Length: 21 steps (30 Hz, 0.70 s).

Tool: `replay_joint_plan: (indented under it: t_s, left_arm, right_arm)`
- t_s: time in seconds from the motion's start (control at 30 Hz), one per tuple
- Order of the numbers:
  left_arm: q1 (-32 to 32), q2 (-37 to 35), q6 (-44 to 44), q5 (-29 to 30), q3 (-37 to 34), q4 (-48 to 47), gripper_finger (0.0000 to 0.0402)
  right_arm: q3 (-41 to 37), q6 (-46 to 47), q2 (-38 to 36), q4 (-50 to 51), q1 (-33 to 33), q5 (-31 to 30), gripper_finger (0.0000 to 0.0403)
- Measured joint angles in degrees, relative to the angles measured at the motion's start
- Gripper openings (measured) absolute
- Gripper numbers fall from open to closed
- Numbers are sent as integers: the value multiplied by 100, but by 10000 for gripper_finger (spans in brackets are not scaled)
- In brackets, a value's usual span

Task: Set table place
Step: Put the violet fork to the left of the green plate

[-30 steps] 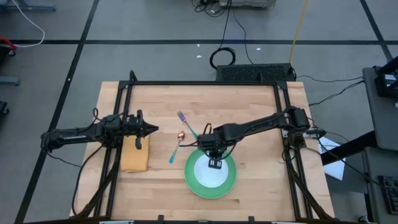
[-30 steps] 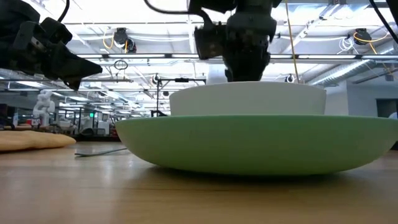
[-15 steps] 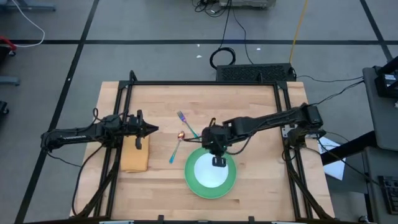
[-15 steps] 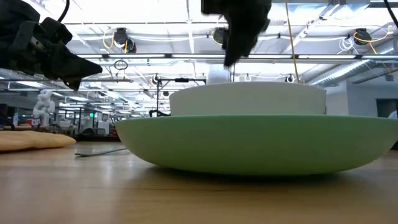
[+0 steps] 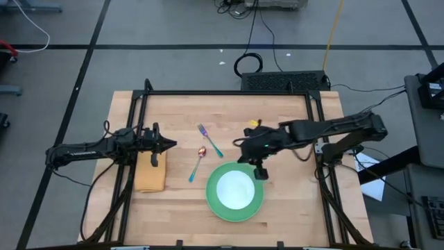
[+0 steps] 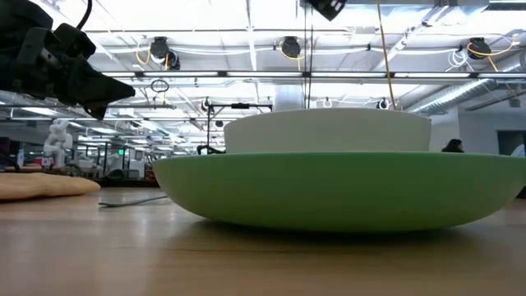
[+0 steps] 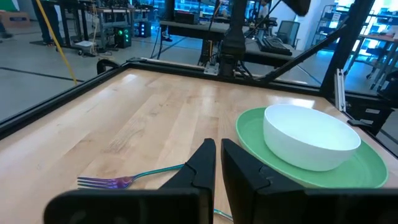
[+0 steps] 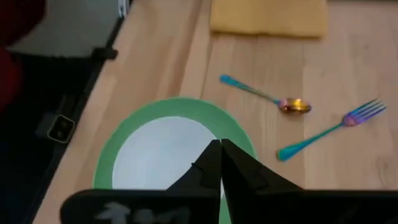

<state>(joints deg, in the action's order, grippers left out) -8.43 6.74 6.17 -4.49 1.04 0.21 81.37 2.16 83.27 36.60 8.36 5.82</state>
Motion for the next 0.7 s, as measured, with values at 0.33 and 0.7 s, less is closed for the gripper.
replay_joint_plan:
  t_s: [0.33,0.7]
  left_arm:
    - [1,0,4,-2,0,1,31]
    - [2,0,10,-2,0,0,31]
  right_arm:
    - [-2187,468,-1835,-1858,43,-93,0]
    - [-4668,1083,-3562,-3983,43,10,0]
